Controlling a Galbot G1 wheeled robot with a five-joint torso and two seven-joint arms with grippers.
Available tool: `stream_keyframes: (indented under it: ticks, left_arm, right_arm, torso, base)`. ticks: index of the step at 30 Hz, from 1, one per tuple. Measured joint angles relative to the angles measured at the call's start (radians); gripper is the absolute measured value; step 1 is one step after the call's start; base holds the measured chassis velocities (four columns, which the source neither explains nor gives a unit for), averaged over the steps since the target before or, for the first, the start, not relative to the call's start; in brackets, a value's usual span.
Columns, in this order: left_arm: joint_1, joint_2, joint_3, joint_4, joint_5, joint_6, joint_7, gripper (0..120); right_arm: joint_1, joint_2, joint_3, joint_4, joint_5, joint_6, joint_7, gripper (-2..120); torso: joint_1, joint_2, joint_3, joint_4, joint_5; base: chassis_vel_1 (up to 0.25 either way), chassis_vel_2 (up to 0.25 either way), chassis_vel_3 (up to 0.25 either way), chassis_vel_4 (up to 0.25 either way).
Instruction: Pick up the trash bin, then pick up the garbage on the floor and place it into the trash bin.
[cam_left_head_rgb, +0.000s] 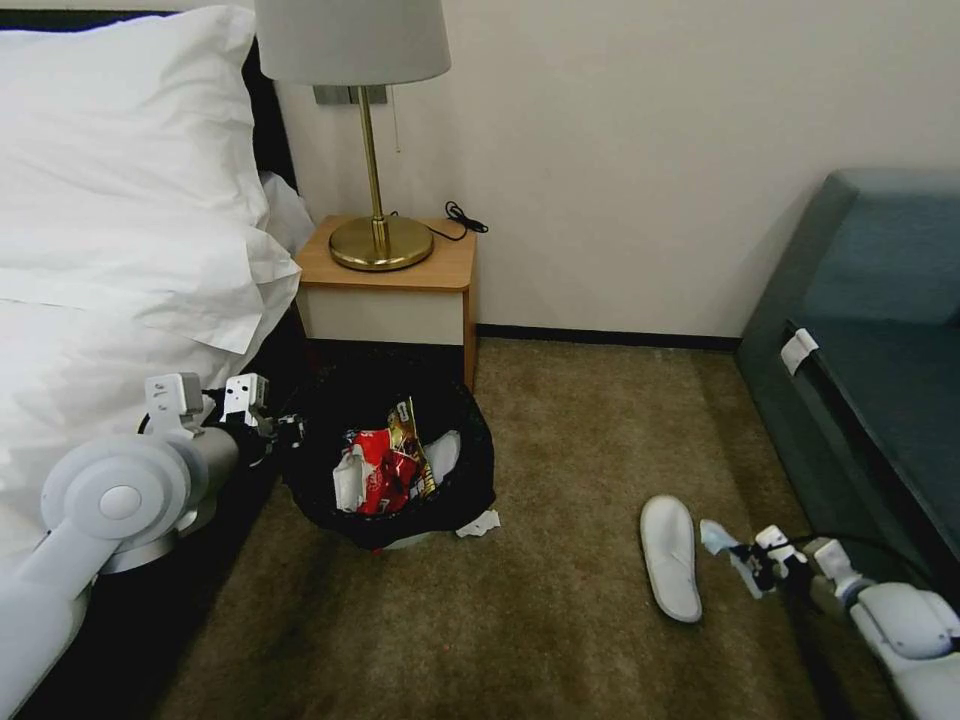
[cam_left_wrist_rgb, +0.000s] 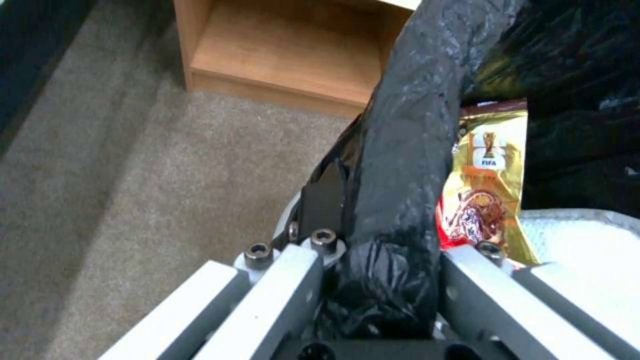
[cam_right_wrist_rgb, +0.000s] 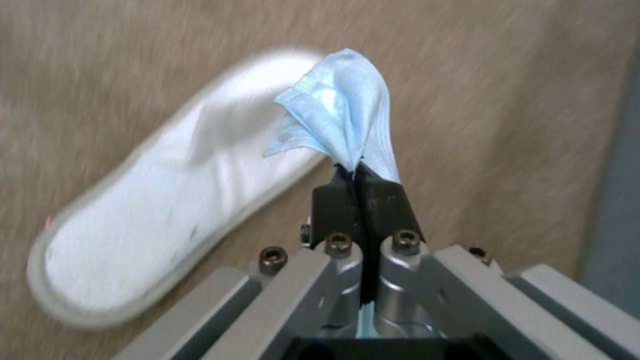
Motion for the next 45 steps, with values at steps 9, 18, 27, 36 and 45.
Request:
stream_keyframes:
  ticks: [9, 18, 27, 36, 45]
  left_arm:
    - [0.006, -0.006, 0.000, 0.001, 0.012, 0.000, -0.002, 3]
    - [0.007, -0.010, -0.002, 0.004, 0.015, 0.000, -0.003, 3]
    - [-0.001, -0.013, -0.003, 0.014, 0.015, 0.000, -0.002, 3]
    - [-0.003, -0.014, 0.008, 0.020, 0.021, 0.000, 0.005, 3]
    - [-0.008, -0.027, 0.016, 0.031, 0.030, 0.000, 0.015, 3]
  right_arm:
    - [0.058, -0.032, 0.040, 0.130, 0.137, -0.047, 0.019, 0]
    - [0.143, -0.051, -0.005, 0.218, 0.274, -0.092, 0.048, 0]
    - [0.245, -0.040, -0.098, 0.296, 0.375, -0.123, 0.098, 0]
    - [0.428, 0.026, -0.251, 0.338, 0.444, -0.161, 0.130, 0]
    - [0.587, 0.112, -0.355, 0.298, 0.473, -0.186, 0.142, 0]
  torso:
    - [0.000, 0.000, 0.000, 0.0001, 0.0000]
    - [0.000, 0.000, 0.000, 0.0001, 0.0001]
    - [0.000, 0.000, 0.000, 0.0001, -0.0001]
    - [0.000, 0.000, 0.000, 0.0002, -0.0001]
    - [0.000, 0.000, 0.000, 0.0002, -0.0002]
  base:
    - [0.000, 0.000, 0.000, 0.000]
    - [0.000, 0.000, 0.000, 0.000]
    - [0.000, 0.000, 0.000, 0.000]
    - [0.000, 0.000, 0.000, 0.000]
    - [0.000, 0.000, 0.000, 0.000]
